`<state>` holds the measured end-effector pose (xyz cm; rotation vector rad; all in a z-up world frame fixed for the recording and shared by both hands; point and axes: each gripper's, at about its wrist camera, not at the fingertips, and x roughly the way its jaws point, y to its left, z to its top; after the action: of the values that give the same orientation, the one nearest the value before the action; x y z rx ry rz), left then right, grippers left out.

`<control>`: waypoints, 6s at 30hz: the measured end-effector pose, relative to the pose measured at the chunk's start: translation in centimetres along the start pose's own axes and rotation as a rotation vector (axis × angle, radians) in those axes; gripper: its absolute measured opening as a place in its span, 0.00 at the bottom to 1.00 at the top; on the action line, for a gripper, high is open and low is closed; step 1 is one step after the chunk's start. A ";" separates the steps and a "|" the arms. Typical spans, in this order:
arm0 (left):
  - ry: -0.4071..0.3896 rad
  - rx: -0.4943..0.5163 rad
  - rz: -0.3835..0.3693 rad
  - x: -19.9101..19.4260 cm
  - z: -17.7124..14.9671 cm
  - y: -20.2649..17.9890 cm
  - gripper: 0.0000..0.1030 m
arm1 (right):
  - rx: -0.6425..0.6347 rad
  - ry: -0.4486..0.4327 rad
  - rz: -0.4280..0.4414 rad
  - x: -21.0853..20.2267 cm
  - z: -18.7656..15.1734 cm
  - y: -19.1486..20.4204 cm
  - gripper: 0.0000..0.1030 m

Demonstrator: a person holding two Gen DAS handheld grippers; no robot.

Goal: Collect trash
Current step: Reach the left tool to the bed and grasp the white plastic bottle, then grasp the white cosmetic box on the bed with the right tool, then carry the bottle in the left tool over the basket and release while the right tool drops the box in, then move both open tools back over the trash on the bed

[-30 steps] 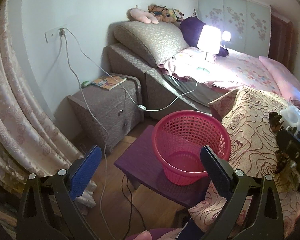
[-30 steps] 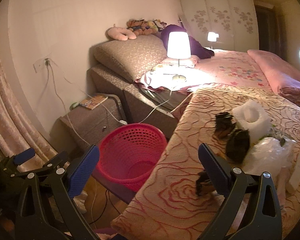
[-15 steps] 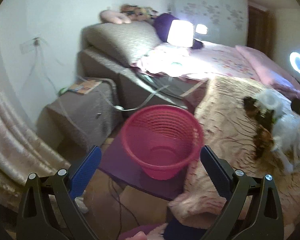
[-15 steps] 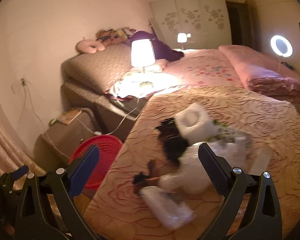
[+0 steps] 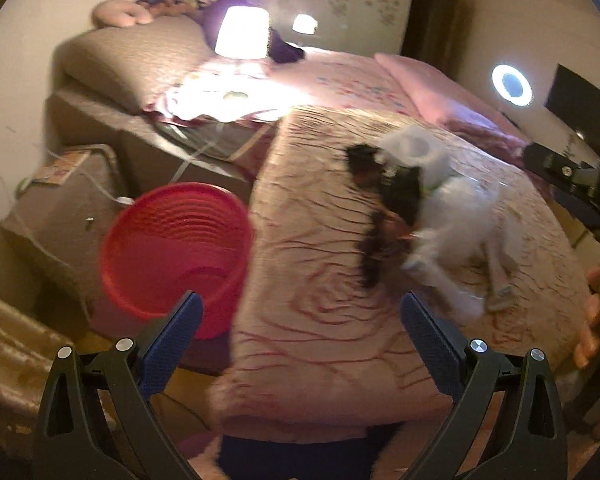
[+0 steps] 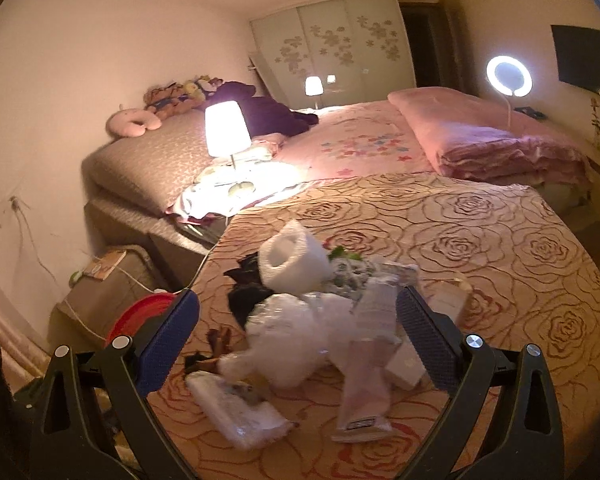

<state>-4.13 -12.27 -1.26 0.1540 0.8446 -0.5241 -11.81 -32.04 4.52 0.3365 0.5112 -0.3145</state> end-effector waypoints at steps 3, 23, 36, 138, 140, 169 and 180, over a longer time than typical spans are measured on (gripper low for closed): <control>0.028 0.024 -0.058 0.5 0.3 -2.0 0.92 | 0.019 -0.003 -0.013 -0.1 0.0 -1.1 0.93; 0.158 0.089 -0.219 4.6 1.0 -7.6 0.29 | 0.117 -0.003 -0.075 -0.2 -0.1 -6.1 0.93; 0.039 0.095 -0.243 0.2 1.2 -5.9 0.14 | 0.158 0.118 -0.151 2.4 -1.7 -8.5 0.93; -0.097 -0.246 0.142 2.3 1.8 16.2 0.70 | -0.254 0.319 0.280 12.0 -4.1 16.7 0.76; -0.109 -0.223 0.154 1.9 1.9 15.4 0.74 | -0.239 0.299 0.281 11.1 -3.8 16.0 0.77; -0.048 0.064 -0.024 2.9 -0.1 1.4 0.83 | 0.040 0.106 -0.044 1.7 -1.9 -5.5 0.80; 0.029 0.104 -0.028 5.5 -1.6 -1.3 0.88 | 0.076 0.108 -0.044 1.5 -2.2 -6.6 0.80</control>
<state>-2.86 -14.93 -6.36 0.2458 0.8489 -0.5939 -14.00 -37.46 0.40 0.4178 0.6142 -0.3605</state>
